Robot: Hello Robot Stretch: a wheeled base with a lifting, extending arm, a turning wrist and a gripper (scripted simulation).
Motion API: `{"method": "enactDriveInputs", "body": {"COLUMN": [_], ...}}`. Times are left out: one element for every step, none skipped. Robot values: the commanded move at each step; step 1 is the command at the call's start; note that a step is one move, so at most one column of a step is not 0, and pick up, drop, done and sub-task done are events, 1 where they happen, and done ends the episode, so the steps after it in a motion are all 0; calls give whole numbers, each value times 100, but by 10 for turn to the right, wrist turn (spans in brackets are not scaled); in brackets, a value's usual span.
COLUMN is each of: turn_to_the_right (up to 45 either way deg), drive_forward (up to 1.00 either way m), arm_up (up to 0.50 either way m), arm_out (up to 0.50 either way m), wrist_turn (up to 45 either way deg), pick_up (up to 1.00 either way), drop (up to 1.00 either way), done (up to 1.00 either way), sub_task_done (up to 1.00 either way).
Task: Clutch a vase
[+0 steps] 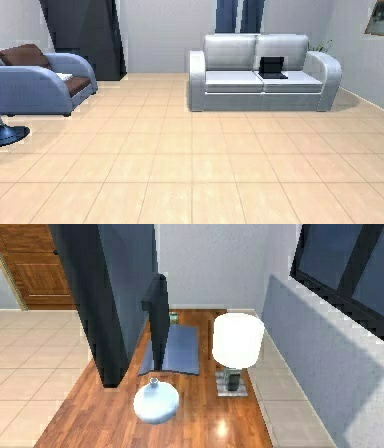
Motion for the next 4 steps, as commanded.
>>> {"method": "enactDriveInputs", "body": {"turn_to_the_right": [0, 0, 0, 0], "drive_forward": [0, 0, 0, 0], "arm_up": [50, 34, 0, 0], "arm_out": [0, 0, 18, 0], "wrist_turn": [0, 0, 0, 450], "pick_up": [0, 0, 0, 0], "drop": [0, 0, 0, 0], "done": [0, 0, 0, 0], "sub_task_done": [0, 0, 0, 0]}}
